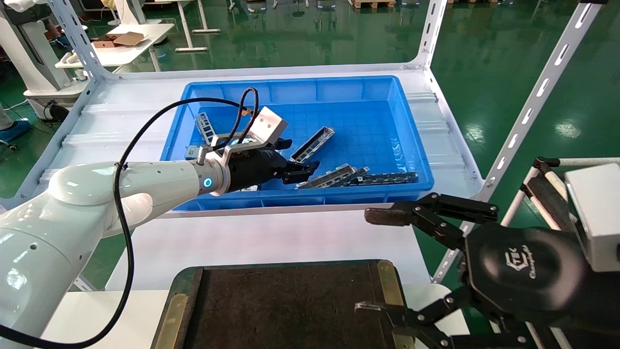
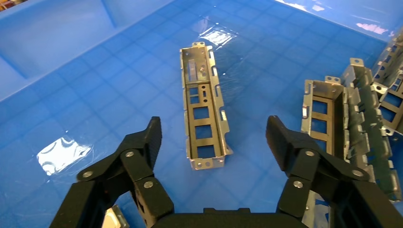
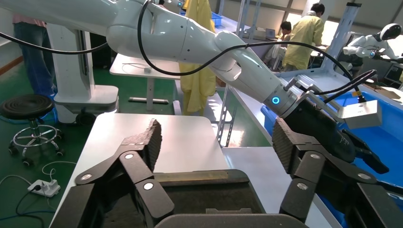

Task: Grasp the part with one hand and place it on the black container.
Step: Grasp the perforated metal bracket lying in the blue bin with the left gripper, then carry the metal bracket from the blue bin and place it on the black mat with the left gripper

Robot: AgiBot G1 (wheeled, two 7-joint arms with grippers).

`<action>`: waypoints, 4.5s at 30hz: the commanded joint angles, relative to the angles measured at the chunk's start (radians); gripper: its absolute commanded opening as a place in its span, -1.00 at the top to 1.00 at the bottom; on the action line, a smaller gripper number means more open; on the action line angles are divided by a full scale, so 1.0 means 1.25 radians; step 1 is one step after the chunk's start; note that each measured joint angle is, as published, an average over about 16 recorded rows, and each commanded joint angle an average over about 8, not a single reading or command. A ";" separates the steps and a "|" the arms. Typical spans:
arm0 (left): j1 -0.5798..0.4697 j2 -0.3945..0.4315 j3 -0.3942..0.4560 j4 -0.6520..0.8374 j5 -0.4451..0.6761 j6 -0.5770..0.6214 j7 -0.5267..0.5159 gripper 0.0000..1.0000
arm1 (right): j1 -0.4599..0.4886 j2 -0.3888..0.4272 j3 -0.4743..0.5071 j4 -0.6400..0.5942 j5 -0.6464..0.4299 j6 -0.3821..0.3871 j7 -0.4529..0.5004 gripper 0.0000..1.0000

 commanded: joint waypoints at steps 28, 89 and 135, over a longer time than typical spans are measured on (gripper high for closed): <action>-0.019 -0.002 0.048 0.016 -0.108 -0.081 0.027 1.00 | 0.000 0.001 -0.002 0.000 0.001 0.001 -0.001 1.00; 0.467 -0.190 0.011 -0.304 -0.296 0.351 -0.020 1.00 | 0.001 0.002 -0.005 0.000 0.003 0.002 -0.002 1.00; 0.709 -0.173 0.226 -0.868 -0.451 -0.746 -0.238 1.00 | 0.001 0.003 -0.007 0.000 0.005 0.003 -0.003 1.00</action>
